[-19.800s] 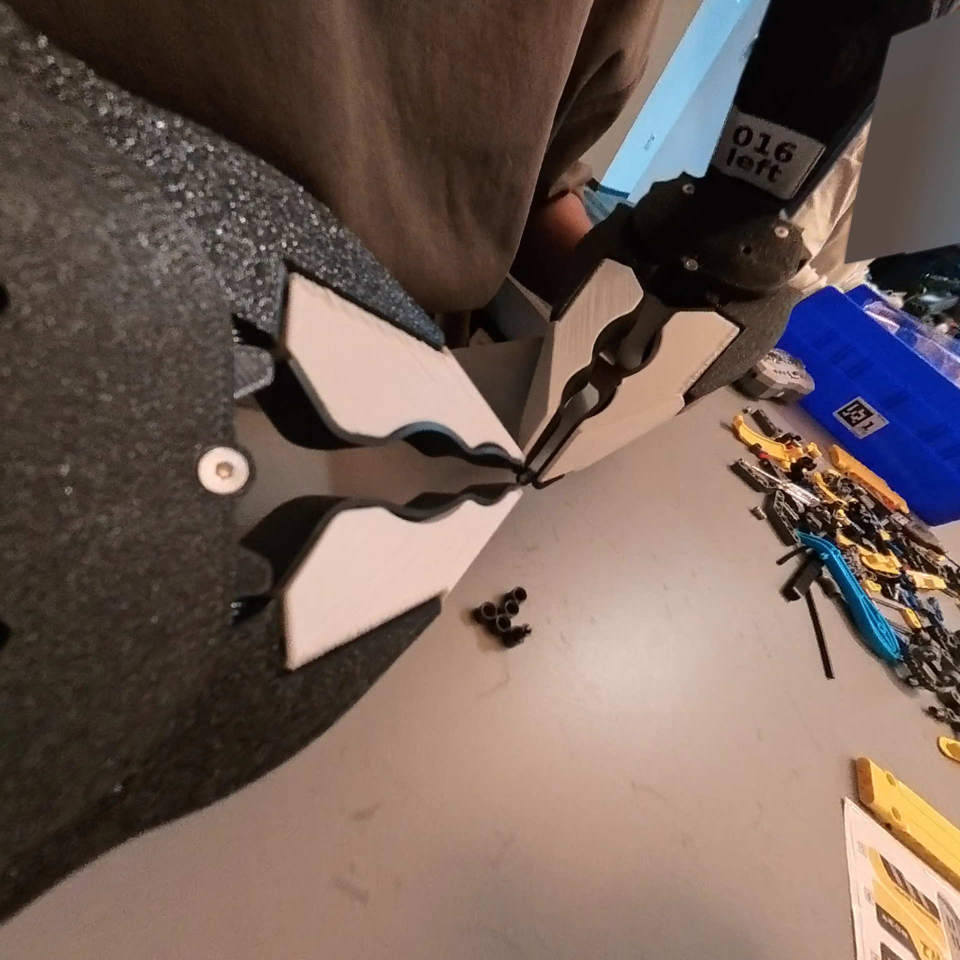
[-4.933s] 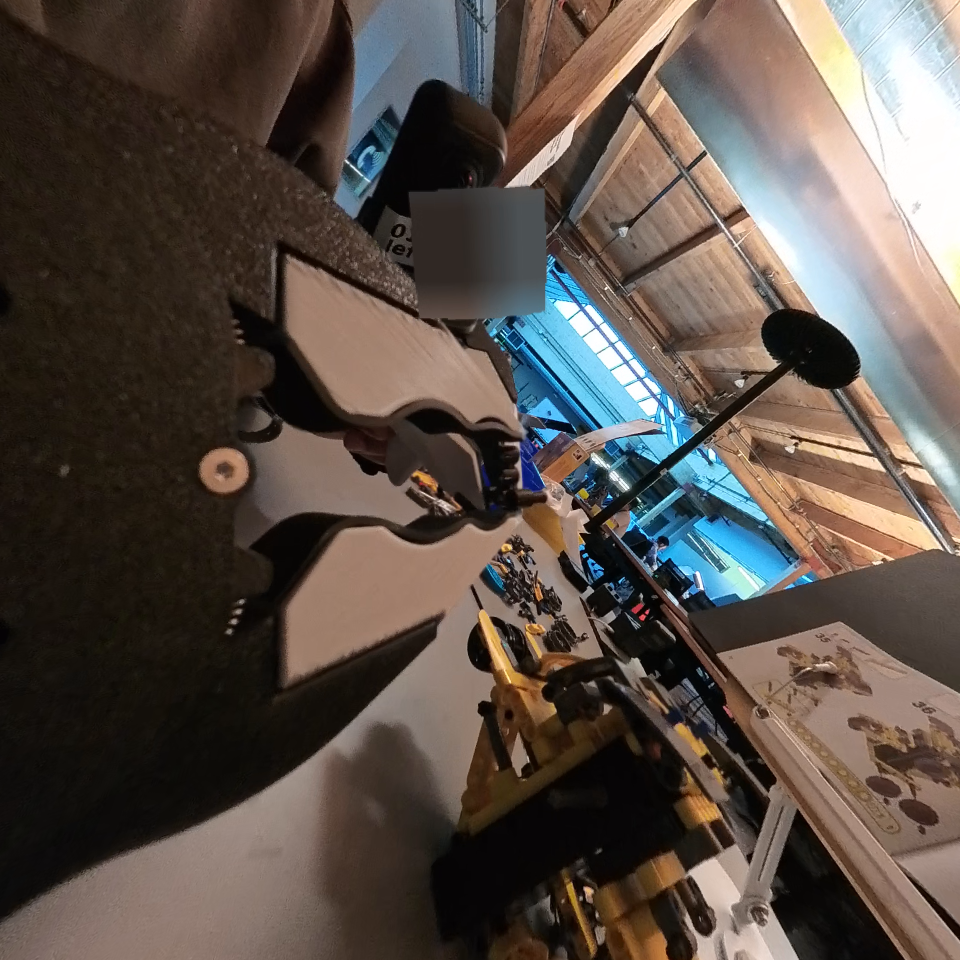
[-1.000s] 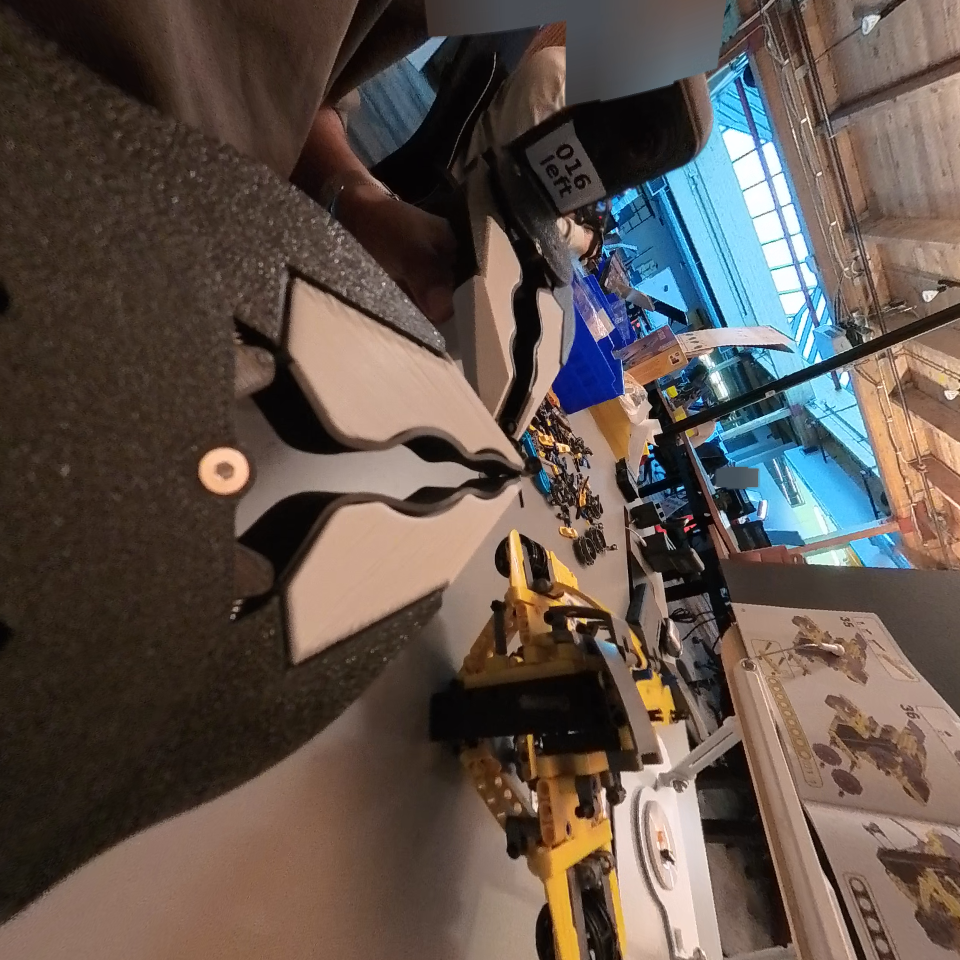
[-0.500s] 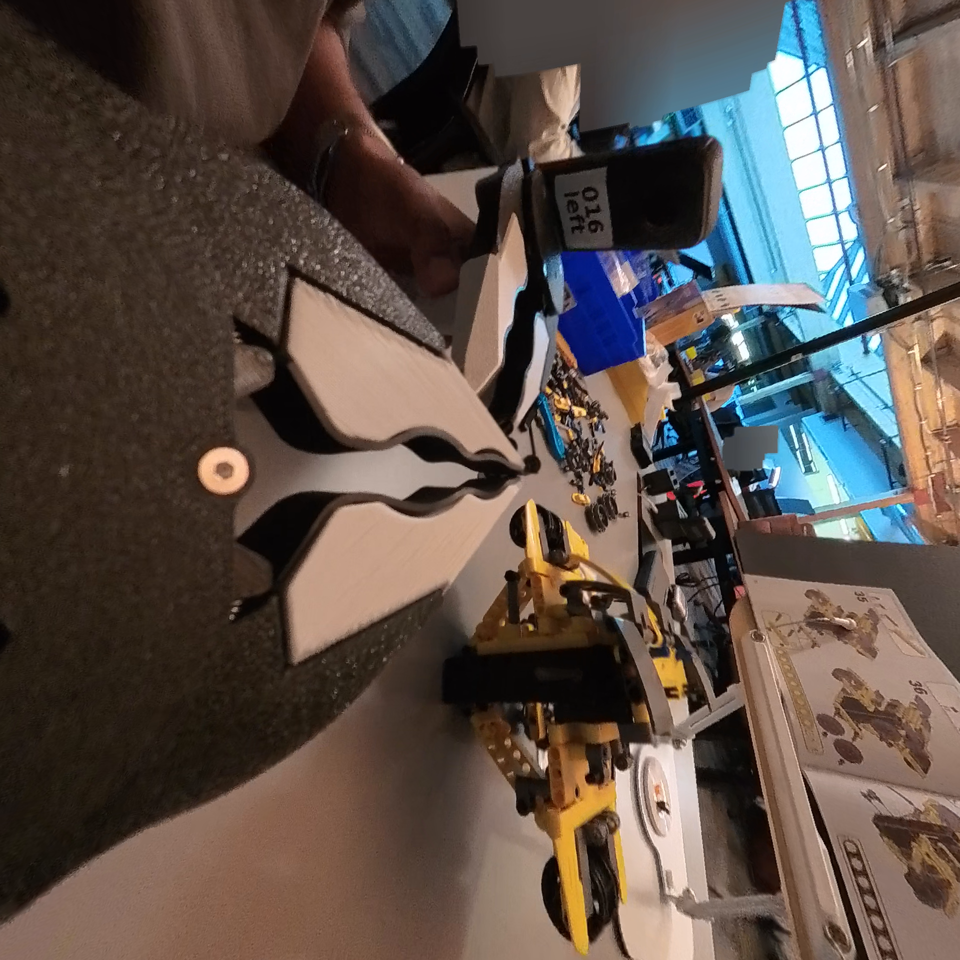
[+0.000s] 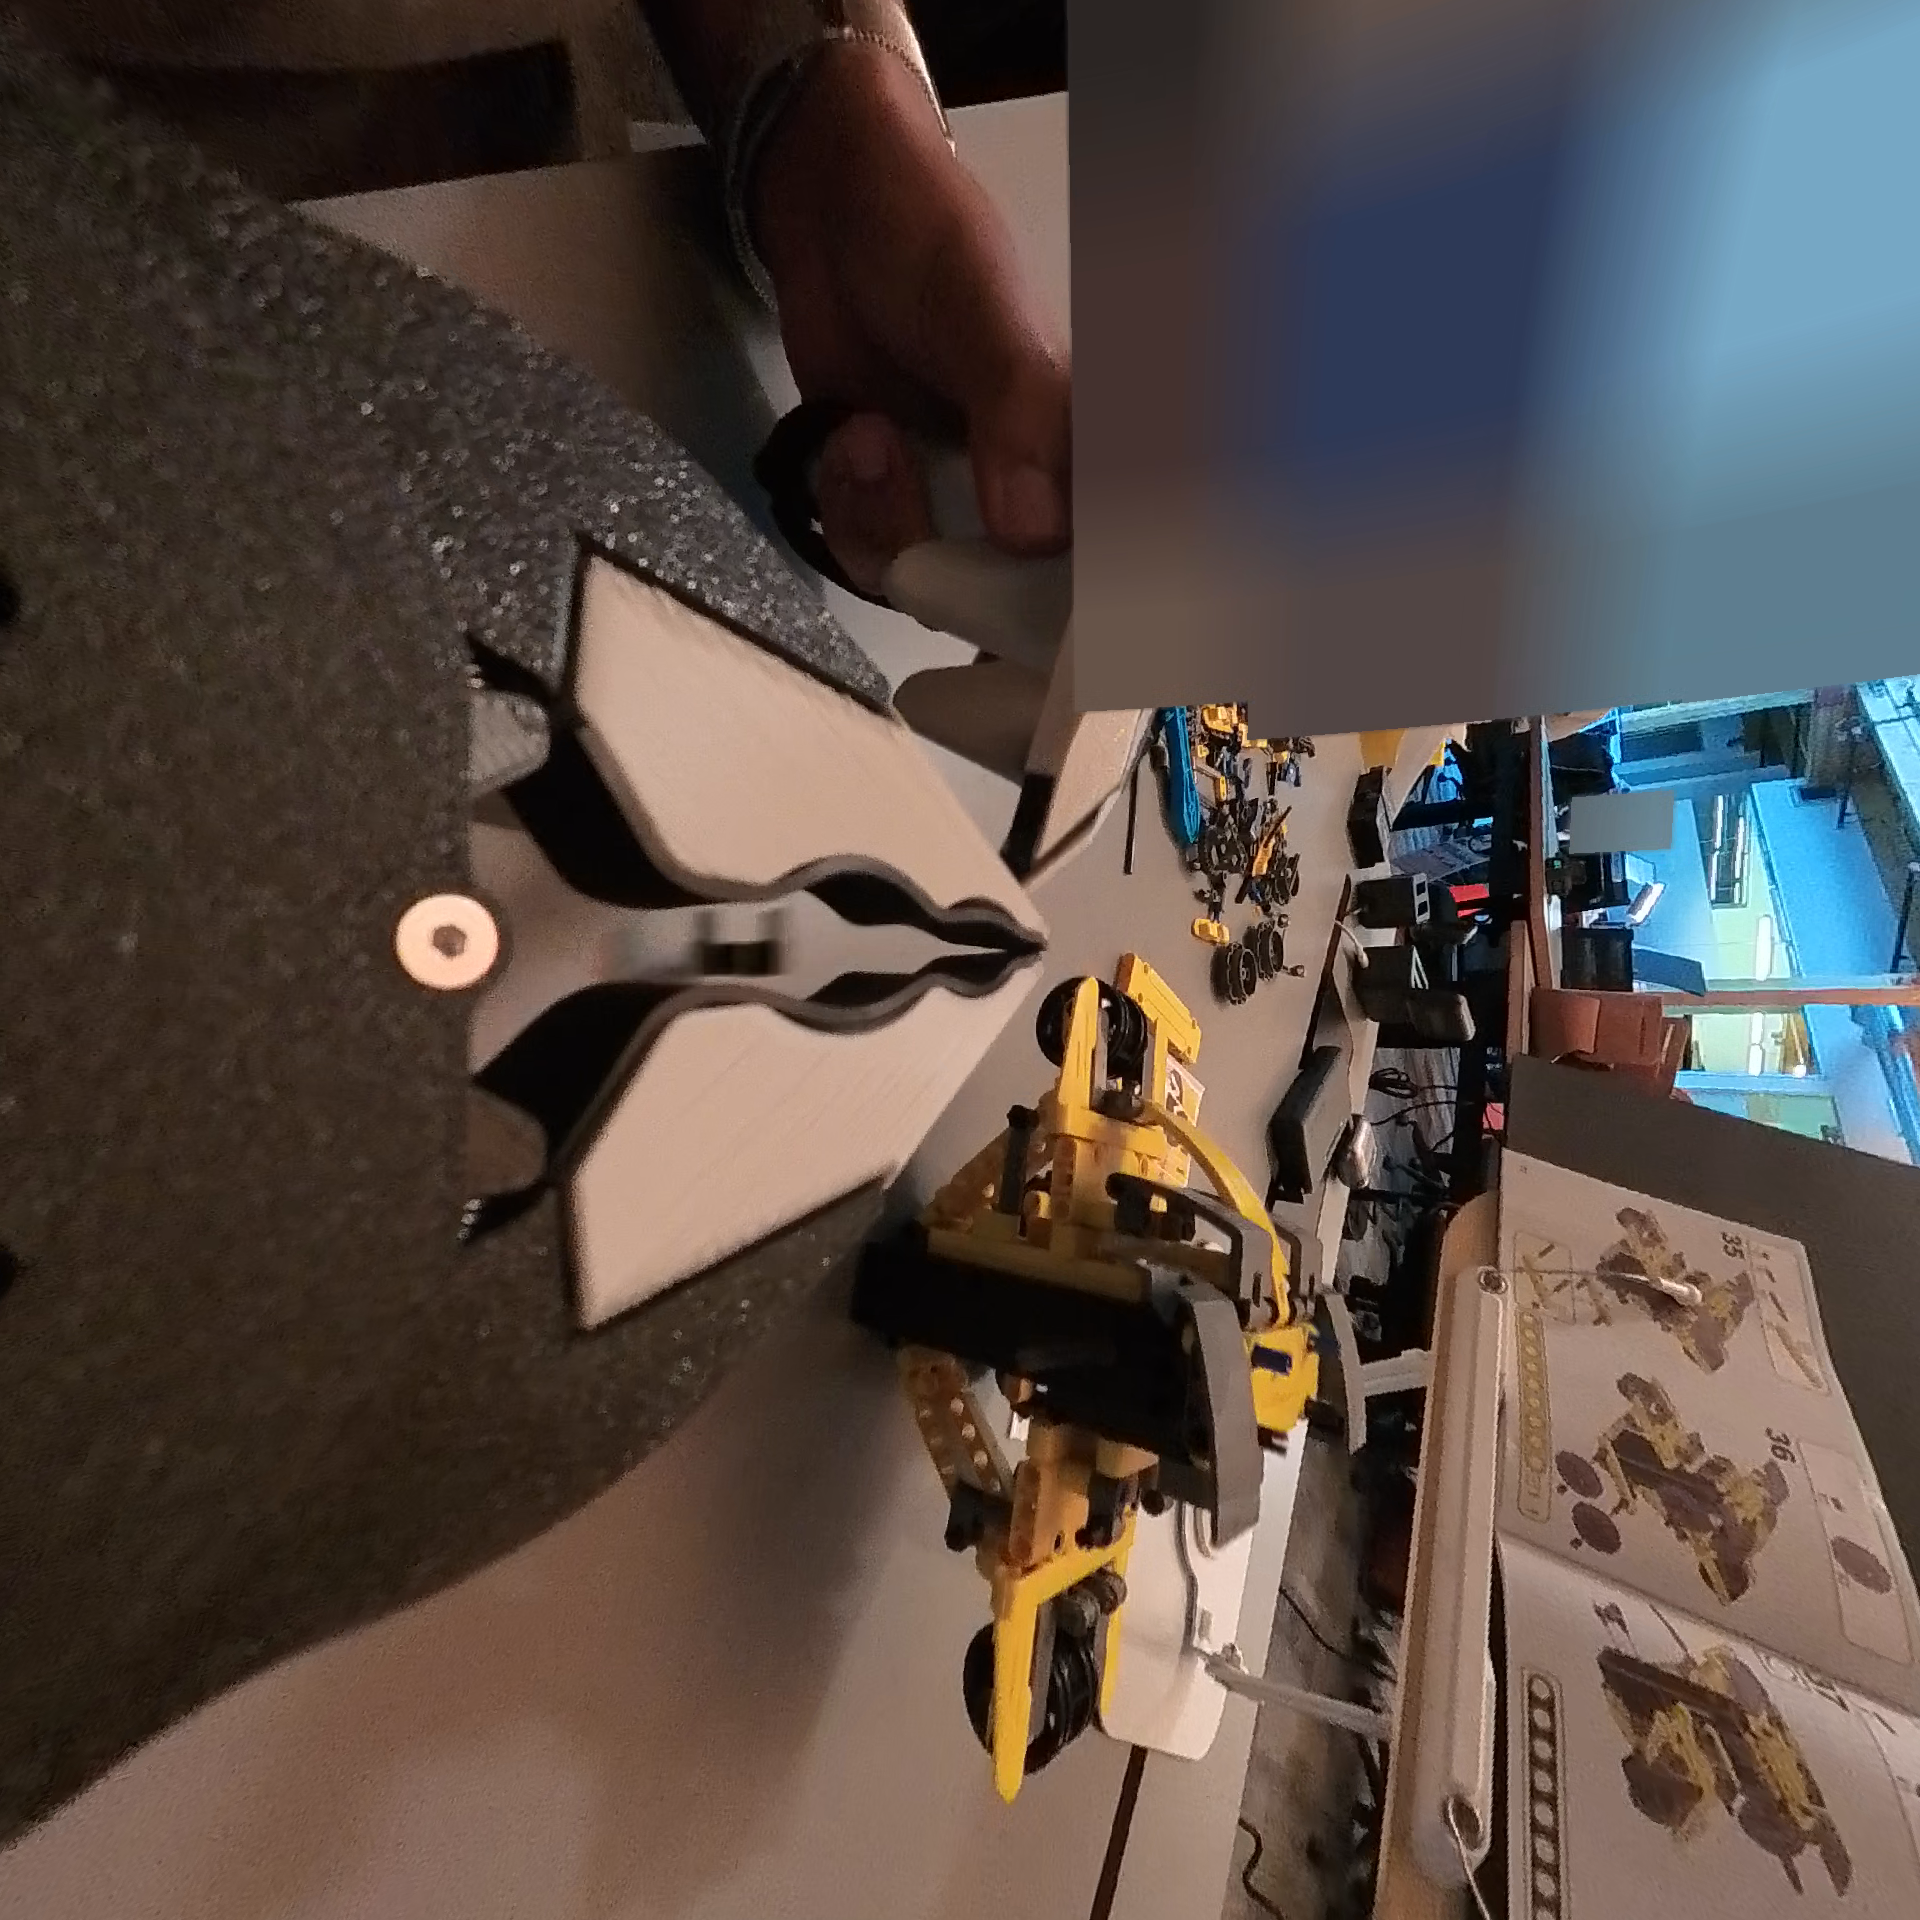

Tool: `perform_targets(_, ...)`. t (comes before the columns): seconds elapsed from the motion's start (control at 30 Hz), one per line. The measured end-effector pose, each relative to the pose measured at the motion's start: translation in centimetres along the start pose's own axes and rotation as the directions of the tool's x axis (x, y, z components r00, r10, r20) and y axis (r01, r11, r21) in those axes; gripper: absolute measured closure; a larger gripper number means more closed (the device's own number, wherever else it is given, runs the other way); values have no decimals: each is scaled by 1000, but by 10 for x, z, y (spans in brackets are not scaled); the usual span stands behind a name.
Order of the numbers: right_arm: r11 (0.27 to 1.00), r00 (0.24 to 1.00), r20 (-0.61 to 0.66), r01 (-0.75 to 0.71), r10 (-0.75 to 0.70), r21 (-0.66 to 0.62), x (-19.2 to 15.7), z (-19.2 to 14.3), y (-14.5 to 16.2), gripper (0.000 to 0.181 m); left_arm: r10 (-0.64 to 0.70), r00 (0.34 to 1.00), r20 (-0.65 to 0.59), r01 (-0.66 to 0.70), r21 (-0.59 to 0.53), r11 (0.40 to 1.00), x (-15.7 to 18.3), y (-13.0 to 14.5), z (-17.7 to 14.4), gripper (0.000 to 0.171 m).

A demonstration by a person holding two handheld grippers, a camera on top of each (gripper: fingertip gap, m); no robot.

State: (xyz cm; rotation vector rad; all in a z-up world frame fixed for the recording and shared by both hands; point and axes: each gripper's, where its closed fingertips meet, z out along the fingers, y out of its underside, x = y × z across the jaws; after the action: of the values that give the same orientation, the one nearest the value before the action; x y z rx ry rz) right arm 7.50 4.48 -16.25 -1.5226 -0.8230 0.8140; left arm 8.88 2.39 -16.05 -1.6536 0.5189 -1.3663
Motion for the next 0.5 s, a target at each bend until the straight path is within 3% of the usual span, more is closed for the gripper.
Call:
perform_targets(0.2, 999, 999, -43, -7, 5, -42, 13, -3, 6, 181, -3, 997, 80, 2, 8, 1000, -15, -2, -7, 167)
perform_targets(0.37, 993, 989, -145, -6, -11, -117, 46, -29, 8, 181, 23, 994, 107, -23, -6, 1000, -17, 0, -10, 164)
perform_targets(0.5, 968, 997, -72, -17, -1, -252, 39, -49, 26, 169, 39, 994, 100, -35, -38, 999, -15, 6, -5, 162)
